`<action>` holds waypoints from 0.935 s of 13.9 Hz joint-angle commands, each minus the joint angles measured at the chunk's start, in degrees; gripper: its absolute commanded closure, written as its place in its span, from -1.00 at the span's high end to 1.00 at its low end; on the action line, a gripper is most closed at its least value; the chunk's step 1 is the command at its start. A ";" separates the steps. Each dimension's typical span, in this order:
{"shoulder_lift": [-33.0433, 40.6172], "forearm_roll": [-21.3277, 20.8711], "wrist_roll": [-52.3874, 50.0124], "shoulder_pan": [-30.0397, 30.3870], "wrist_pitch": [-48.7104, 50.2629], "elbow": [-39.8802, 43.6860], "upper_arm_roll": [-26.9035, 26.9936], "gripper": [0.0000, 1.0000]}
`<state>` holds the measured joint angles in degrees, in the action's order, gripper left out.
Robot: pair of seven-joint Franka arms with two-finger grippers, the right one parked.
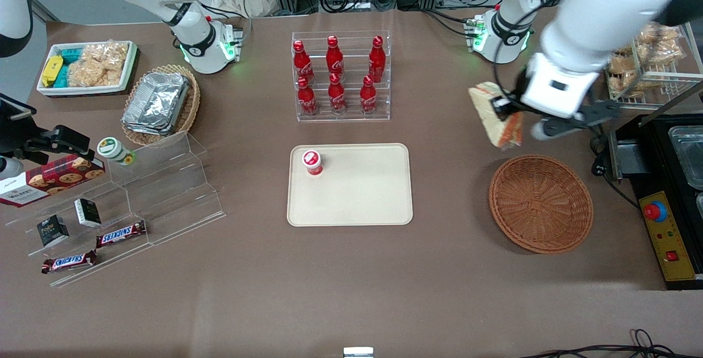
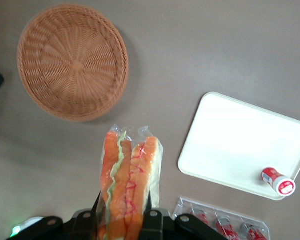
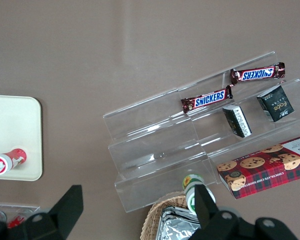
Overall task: Place sandwich from basket to tray
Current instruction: 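Lift the sandwich with the left gripper and carry it over the cream tray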
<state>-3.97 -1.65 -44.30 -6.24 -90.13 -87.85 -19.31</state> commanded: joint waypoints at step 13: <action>-31.69 -19.34 -21.16 -9.93 -24.55 0.49 -8.90 -0.39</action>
<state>-31.85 -17.72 -62.58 -14.93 -112.82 -88.96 -28.10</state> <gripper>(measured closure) 0.692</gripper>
